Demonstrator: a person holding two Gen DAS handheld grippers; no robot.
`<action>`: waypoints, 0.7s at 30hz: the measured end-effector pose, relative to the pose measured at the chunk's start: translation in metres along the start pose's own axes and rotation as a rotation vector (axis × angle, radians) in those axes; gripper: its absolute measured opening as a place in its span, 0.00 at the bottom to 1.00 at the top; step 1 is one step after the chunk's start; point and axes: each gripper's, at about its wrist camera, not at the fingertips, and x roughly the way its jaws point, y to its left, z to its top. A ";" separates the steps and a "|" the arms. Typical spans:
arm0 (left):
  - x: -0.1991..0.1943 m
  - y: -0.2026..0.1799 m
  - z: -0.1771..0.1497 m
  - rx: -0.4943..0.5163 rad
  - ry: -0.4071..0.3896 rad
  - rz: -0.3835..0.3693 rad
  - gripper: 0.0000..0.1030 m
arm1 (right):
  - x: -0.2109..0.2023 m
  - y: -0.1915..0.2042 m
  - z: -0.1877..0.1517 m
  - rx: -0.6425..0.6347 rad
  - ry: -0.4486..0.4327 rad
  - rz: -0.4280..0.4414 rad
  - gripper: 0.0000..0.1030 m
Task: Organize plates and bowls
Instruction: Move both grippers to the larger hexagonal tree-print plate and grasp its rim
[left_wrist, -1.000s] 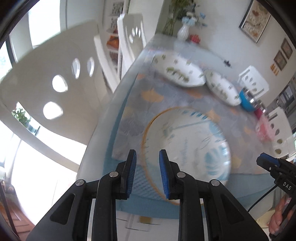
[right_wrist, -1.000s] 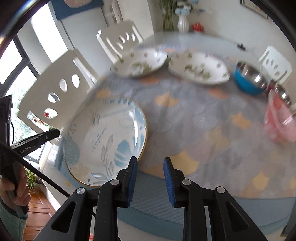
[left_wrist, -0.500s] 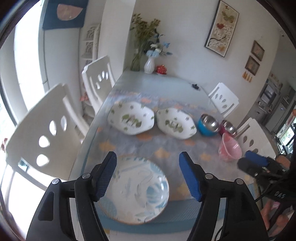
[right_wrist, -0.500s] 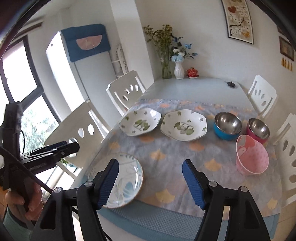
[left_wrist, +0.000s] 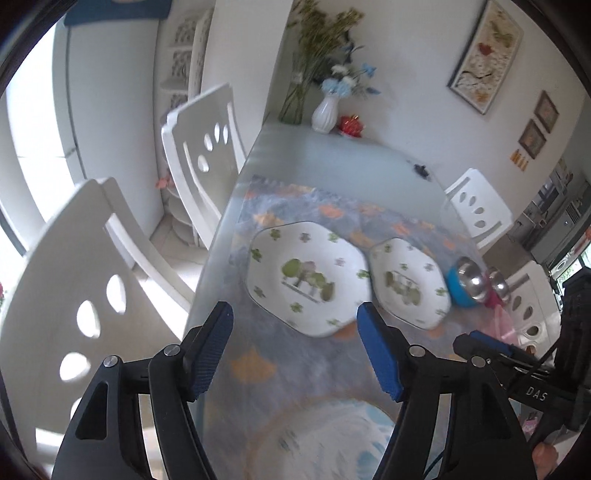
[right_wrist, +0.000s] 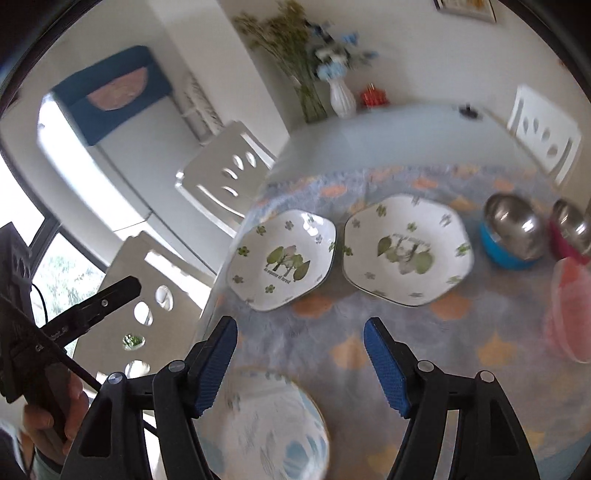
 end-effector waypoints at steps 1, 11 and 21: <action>0.015 0.008 0.006 -0.007 0.024 -0.003 0.64 | 0.015 -0.001 0.004 0.024 0.017 -0.004 0.67; 0.123 0.044 0.018 -0.054 0.186 -0.085 0.62 | 0.133 -0.017 0.018 0.196 0.163 -0.058 0.62; 0.176 0.058 0.021 -0.080 0.248 -0.140 0.54 | 0.177 -0.014 0.029 0.177 0.186 -0.109 0.54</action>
